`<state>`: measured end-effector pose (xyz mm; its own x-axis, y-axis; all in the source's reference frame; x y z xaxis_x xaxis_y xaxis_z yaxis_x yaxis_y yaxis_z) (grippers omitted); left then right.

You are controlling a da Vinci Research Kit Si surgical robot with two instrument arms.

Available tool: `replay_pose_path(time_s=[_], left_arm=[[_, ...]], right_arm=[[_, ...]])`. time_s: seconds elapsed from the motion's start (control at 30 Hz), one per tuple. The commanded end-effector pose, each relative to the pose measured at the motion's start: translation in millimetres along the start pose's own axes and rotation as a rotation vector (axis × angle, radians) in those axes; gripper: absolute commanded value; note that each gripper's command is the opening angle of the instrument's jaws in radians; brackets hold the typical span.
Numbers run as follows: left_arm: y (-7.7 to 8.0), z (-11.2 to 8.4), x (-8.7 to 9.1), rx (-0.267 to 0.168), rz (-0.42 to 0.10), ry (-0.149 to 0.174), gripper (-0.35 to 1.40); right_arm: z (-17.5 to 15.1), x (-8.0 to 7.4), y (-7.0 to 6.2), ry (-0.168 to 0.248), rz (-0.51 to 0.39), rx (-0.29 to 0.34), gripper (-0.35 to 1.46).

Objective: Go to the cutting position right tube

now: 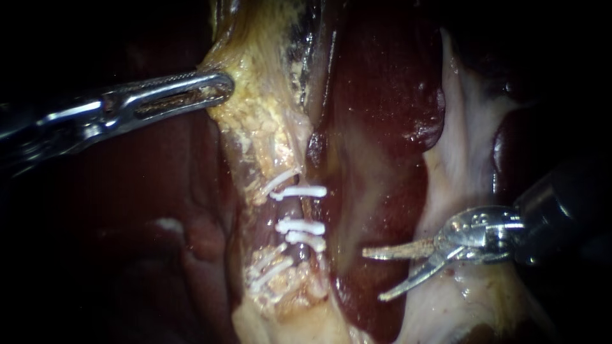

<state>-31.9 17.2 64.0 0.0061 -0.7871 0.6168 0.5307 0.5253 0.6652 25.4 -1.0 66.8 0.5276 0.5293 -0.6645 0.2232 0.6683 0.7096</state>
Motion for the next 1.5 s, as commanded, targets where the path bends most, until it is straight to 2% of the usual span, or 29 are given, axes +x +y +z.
replay_pose_path(time_s=[0.03,0.17,0.23,0.3,0.43,0.57,0.67,0.87,1.2,1.5], left_arm=[[0.0,0.0,0.0,0.0,0.0,0.0,-0.35],[0.0,-0.1,-0.2,0.001,-0.001,0.001,-0.35],[0.2,-0.6,-0.8,0.005,-0.004,0.004,-0.35],[0.7,-1.4,-1.9,0.007,-0.009,0.007,-0.35],[1.9,-4.1,-4.4,-0.016,-0.023,-0.026,-0.35],[2.4,-6.1,-5.2,-0.031,-0.029,-0.044,-0.35],[2.2,-7.0,-5.1,-0.036,-0.029,-0.044,-0.35],[1.6,-7.7,-5.1,-0.042,-0.029,-0.048,-0.35],[0.7,-8.2,-5.1,-0.047,-0.029,-0.05,-0.35],[0.3,-8.3,-5.0,-0.05,-0.029,-0.051,-0.35]], right_arm=[[0.0,0.0,-0.1,0.0,0.0,0.0,1.3],[0.1,0.1,-0.1,0.0,0.0,0.0,1.3],[0.2,0.1,-0.1,0.0,0.0,0.0,1.3],[0.3,0.0,0.0,0.001,0.029,-0.002,1.3],[0.9,0.1,0.6,0.003,0.102,0.003,1.32],[2.1,-0.1,1.5,0.005,0.154,-0.002,1.35],[2.9,-0.4,2.2,0.005,0.177,-0.002,1.35],[4.2,-0.1,4.5,0.004,0.212,-0.011,1.37],[6.5,0.5,9.4,-0.042,0.257,-0.043,1.37],[7.8,-1.0,12.1,-0.087,0.288,-0.055,1.37]])
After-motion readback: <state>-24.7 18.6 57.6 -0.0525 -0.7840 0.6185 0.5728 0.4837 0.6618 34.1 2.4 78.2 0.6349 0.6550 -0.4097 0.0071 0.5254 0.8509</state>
